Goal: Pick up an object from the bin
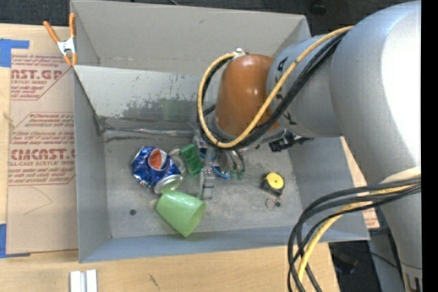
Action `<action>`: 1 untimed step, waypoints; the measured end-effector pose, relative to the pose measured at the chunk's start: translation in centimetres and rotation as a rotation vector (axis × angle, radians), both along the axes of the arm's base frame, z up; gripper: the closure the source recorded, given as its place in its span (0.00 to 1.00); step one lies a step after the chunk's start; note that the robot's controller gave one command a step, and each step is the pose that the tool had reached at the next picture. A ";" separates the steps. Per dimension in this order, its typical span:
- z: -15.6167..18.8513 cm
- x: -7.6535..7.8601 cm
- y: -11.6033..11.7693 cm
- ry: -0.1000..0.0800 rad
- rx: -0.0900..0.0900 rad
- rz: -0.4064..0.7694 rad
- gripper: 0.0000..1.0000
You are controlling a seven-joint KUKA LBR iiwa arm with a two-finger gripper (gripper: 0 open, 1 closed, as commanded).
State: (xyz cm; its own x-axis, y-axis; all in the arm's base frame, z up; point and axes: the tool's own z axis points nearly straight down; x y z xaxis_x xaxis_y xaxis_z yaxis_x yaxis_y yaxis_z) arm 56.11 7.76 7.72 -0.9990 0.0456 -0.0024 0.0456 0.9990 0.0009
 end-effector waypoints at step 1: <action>0.3 0.1 0.0 0.000 0.000 0.001 1.00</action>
Offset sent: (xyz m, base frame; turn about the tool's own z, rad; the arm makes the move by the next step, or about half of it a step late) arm 0.0000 0.0000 0.0000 0.0000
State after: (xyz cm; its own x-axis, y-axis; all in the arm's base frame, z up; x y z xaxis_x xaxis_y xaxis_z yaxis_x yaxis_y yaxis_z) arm 56.19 7.78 8.00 -0.9990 0.0448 -0.0029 0.0448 0.9990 0.0010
